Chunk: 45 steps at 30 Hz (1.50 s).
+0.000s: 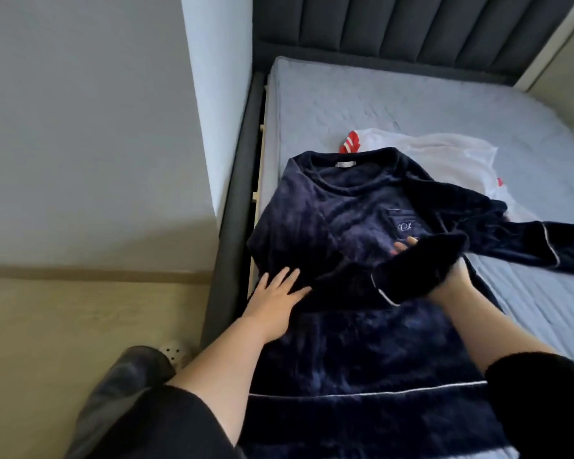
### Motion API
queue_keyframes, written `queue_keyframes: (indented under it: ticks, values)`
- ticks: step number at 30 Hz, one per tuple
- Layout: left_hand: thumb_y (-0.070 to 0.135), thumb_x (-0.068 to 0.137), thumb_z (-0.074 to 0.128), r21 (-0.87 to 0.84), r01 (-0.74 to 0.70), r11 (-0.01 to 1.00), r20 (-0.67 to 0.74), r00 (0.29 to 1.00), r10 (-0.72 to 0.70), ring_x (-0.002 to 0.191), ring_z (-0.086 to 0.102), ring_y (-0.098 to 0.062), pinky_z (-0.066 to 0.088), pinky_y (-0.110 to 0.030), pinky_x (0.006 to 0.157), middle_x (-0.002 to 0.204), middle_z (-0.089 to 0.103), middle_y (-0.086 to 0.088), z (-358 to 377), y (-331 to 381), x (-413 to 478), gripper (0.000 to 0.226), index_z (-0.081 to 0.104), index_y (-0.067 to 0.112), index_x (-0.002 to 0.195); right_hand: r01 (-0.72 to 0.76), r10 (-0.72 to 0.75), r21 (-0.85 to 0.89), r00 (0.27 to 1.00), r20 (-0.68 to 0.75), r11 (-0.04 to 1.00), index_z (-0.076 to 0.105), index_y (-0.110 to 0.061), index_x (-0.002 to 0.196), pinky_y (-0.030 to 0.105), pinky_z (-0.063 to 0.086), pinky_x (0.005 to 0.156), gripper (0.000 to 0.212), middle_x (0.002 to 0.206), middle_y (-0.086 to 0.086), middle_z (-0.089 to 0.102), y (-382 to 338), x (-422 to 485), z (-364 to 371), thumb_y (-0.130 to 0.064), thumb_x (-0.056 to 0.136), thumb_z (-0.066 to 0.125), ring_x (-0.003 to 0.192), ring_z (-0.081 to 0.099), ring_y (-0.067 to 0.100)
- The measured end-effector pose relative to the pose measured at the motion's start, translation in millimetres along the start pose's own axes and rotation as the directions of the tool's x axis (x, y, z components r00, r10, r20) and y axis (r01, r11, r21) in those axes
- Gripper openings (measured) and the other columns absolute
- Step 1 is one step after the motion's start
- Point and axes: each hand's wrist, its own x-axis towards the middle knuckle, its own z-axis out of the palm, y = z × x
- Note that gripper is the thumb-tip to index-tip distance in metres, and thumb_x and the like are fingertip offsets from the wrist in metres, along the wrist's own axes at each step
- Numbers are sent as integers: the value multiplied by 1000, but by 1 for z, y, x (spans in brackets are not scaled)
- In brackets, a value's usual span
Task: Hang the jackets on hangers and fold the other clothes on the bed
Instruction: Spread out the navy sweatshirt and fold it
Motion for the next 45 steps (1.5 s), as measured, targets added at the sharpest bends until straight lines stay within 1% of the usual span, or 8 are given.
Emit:
queue_keyframes:
  ticks: [9, 15, 20, 23, 30, 36, 41, 45]
  values:
    - [6, 89, 42, -662, 377, 648, -167, 769, -618, 91, 56, -27, 42, -27, 69, 100, 57, -6, -21, 17, -10, 26, 67, 11, 83, -205, 42, -782, 974, -223, 589, 62, -14, 113, 37, 54, 80, 50, 103, 8, 67, 17, -20, -44, -54, 84, 63, 92, 65, 24]
    - [23, 97, 48, -753, 311, -580, 605, 673, -426, 77, 65, -33, 54, -37, 62, 97, 61, -20, -19, 46, -6, 22, 50, 9, 114, -154, 256, -971, 961, -104, 183, 70, -9, 89, 40, 59, 76, 11, 83, 12, 73, 21, -34, -29, -7, 79, 71, 75, 71, 25]
    - [18, 93, 57, -629, 150, -763, 525, 806, -274, 93, 65, -28, 52, -38, 79, 106, 67, -13, -21, 57, -3, 24, 58, 8, 115, -13, 133, -785, 987, 89, 619, 71, -12, 90, 30, 55, 50, 38, 74, 15, 70, 1, -57, -47, 15, 75, 50, 60, 68, 25]
    - [16, 92, 58, -569, 148, -809, 509, 836, -205, 78, 72, -26, 57, -35, 61, 90, 74, -13, -25, 67, -3, 17, 64, 6, 104, -63, 103, -709, 995, 13, 702, 71, -11, 87, 29, 55, 50, 33, 72, 15, 69, -12, -64, -67, 10, 76, 48, 57, 67, 24]
    - [11, 100, 39, -584, 301, -754, 562, 820, -109, 114, 54, -30, 40, -46, 96, 117, 58, -13, -5, 77, -4, 22, 51, 6, 118, -249, 87, -951, 968, -236, 185, 67, 3, 100, 47, 52, 90, 18, 96, 22, 68, 9, -65, -87, -7, 85, 65, 90, 65, 35]
    - [3, 96, 40, -632, 244, -735, 522, 836, -171, 79, 70, -24, 54, -35, 63, 89, 72, -12, -11, 84, 0, 19, 57, 7, 104, -193, -71, -754, 951, -301, 628, 67, -4, 93, 26, 45, 52, 38, 82, 17, 57, -9, -75, -92, 9, 73, 38, 61, 53, 26]
    - [4, 98, 34, -793, 566, -227, 603, 782, -158, 82, 72, -20, 55, -31, 70, 91, 72, -8, -11, 107, -10, 29, 56, 9, 117, -438, -236, -875, 890, -390, -207, 61, 2, 111, 33, 49, 81, 31, 109, 21, 62, -8, -70, -107, -13, 87, 49, 97, 60, 32]
    - [9, 101, 36, -765, 576, -290, 618, 782, -77, 96, 68, -24, 53, -35, 79, 118, 65, -14, -7, 95, -13, 33, 48, 8, 132, -335, -431, -875, 887, -168, -349, 37, -9, 138, 47, 33, 104, 56, 139, 16, 41, 31, -66, -93, -19, 85, 50, 128, 38, 37]
